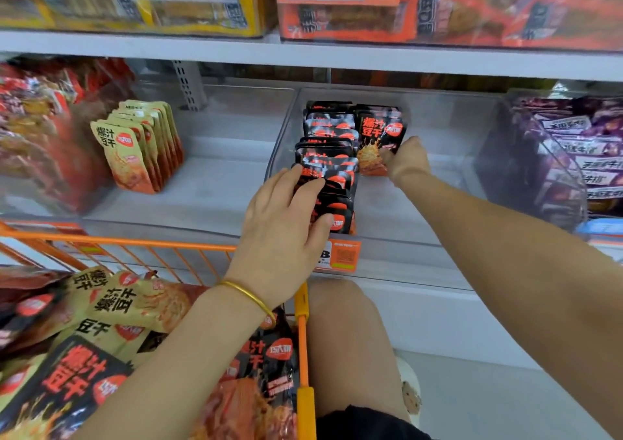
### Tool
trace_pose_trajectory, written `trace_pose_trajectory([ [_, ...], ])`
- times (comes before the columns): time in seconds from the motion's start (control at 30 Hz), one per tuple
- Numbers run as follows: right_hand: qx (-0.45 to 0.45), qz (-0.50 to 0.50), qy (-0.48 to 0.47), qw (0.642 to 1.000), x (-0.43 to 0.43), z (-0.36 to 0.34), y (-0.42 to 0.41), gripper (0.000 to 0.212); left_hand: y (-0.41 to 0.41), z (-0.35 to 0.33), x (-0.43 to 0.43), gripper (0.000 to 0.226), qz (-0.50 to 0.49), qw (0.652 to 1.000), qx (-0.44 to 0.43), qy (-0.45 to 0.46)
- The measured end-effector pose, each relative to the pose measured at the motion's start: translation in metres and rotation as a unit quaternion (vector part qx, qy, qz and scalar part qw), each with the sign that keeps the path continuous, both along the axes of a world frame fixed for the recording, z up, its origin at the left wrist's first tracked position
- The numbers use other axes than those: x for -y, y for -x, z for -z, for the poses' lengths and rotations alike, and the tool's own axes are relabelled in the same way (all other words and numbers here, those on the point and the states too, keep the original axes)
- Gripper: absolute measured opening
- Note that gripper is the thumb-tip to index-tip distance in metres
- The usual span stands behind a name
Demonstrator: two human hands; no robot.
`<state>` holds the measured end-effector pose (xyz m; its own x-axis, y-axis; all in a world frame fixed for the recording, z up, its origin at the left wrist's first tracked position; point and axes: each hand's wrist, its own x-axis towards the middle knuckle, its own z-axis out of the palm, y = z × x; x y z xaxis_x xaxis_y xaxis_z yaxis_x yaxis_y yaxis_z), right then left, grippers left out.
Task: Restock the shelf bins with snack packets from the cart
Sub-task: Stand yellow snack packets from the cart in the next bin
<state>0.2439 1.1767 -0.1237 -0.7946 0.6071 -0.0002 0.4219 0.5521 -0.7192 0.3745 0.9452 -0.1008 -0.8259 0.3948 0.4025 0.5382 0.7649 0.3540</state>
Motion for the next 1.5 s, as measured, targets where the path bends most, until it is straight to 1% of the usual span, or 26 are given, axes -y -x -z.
trace_pose_trajectory([
  [0.13, -0.022, 0.008, 0.030, 0.999, -0.003, -0.008, -0.009, 0.043, -0.009, -0.006, 0.009, 0.058, 0.028, 0.999, -0.009, -0.032],
  [0.17, -0.047, 0.005, 0.029, 0.998, 0.000, -0.015, -0.015, 0.043, -0.013, -0.009, 0.014, 0.055, 0.037, 0.999, -0.015, -0.036],
  [0.23, -0.126, -0.006, -0.012, 0.992, 0.017, -0.036, -0.039, 0.043, -0.021, -0.015, 0.031, 0.051, 0.043, 0.998, -0.017, -0.036],
  [0.3, -0.235, -0.077, -0.037, 0.968, 0.054, -0.055, -0.079, 0.028, -0.024, -0.022, 0.058, 0.045, 0.021, 0.999, -0.019, -0.028],
  [0.33, -0.274, -0.140, -0.028, 0.951, 0.078, -0.064, -0.103, 0.023, -0.024, -0.027, 0.075, 0.040, 0.000, 0.999, -0.032, -0.022],
  [0.37, -0.284, -0.214, -0.015, 0.934, 0.104, -0.068, -0.126, 0.022, -0.023, -0.030, 0.092, 0.035, -0.029, 0.998, -0.044, -0.015],
  [0.4, -0.264, -0.297, -0.004, 0.918, 0.128, -0.070, -0.145, 0.020, -0.023, -0.033, 0.110, 0.029, -0.062, 0.997, -0.045, -0.007],
  [0.47, -0.167, -0.448, -0.008, 0.878, 0.172, -0.063, -0.165, 0.016, -0.025, -0.035, 0.142, 0.021, -0.120, 0.993, -0.012, 0.011],
  [0.53, -0.070, -0.538, -0.087, 0.835, 0.208, -0.050, -0.168, 0.019, -0.030, -0.031, 0.163, 0.022, -0.145, 0.988, 0.026, 0.038],
  [0.63, 0.045, -0.597, -0.204, 0.774, 0.243, -0.029, -0.159, 0.032, -0.044, -0.026, 0.181, 0.023, -0.153, 0.986, 0.044, 0.048],
  [0.7, 0.106, -0.613, -0.236, 0.747, 0.255, -0.018, -0.154, 0.034, -0.049, -0.025, 0.185, 0.023, -0.159, 0.985, 0.053, 0.033],
  [0.73, 0.120, -0.616, -0.237, 0.741, 0.259, -0.014, -0.153, 0.034, -0.050, -0.024, 0.186, 0.022, -0.162, 0.984, 0.060, 0.035],
  [0.83, 0.096, -0.592, -0.268, 0.754, 0.261, -0.009, -0.153, 0.030, -0.047, -0.015, 0.189, 0.019, -0.176, 0.978, 0.099, 0.049],
  [0.93, 0.053, -0.548, -0.316, 0.773, 0.263, -0.013, -0.157, 0.021, -0.044, -0.012, 0.190, 0.023, -0.182, 0.977, 0.110, 0.020],
  [1.0, 0.005, -0.508, -0.347, 0.788, 0.264, -0.021, -0.160, 0.019, -0.043, -0.015, 0.185, 0.030, -0.181, 0.973, 0.134, -0.045],
  [1.03, -0.028, -0.495, -0.370, 0.786, 0.265, -0.025, -0.163, 0.019, -0.042, -0.018, 0.181, 0.035, -0.182, 0.965, 0.161, -0.098],
  [1.1, -0.082, -0.493, -0.391, 0.773, 0.268, -0.034, -0.168, 0.022, -0.040, -0.025, 0.173, 0.041, -0.194, 0.931, 0.212, -0.224],
  [1.13, -0.099, -0.498, -0.385, 0.770, 0.269, -0.039, -0.170, 0.025, -0.038, -0.029, 0.170, 0.039, -0.206, 0.920, 0.210, -0.260],
  [1.2, -0.121, -0.508, -0.345, 0.780, 0.271, -0.049, -0.170, 0.026, -0.033, -0.036, 0.170, 0.031, -0.236, 0.925, 0.154, -0.254],
  [1.27, -0.128, -0.524, -0.276, 0.796, 0.272, -0.060, -0.166, 0.028, -0.026, -0.044, 0.174, 0.029, -0.256, 0.920, 0.122, -0.271],
  [1.3, -0.128, -0.529, -0.212, 0.812, 0.272, -0.065, -0.162, 0.032, -0.022, -0.047, 0.180, 0.030, -0.265, 0.912, 0.124, -0.286],
  [1.33, -0.128, -0.526, -0.125, 0.831, 0.272, -0.070, -0.157, 0.035, -0.018, -0.051, 0.185, 0.030, -0.272, 0.904, 0.126, -0.304],
  [1.4, -0.129, -0.482, 0.029, 0.866, 0.272, -0.077, -0.141, 0.033, -0.007, -0.057, 0.198, 0.029, -0.268, 0.887, 0.132, -0.352],
  [1.43, -0.116, -0.463, 0.066, 0.876, 0.272, -0.081, -0.131, 0.029, -0.003, -0.060, 0.204, 0.029, -0.259, 0.879, 0.134, -0.378],
  [1.47, -0.081, -0.462, 0.093, 0.878, 0.271, -0.084, -0.120, 0.024, 0.003, -0.061, 0.208, 0.028, -0.250, 0.873, 0.132, -0.396],
  [1.5, -0.034, -0.475, 0.126, 0.870, 0.273, -0.086, -0.109, 0.022, 0.009, -0.062, 0.211, 0.029, -0.244, 0.873, 0.126, -0.403],
])
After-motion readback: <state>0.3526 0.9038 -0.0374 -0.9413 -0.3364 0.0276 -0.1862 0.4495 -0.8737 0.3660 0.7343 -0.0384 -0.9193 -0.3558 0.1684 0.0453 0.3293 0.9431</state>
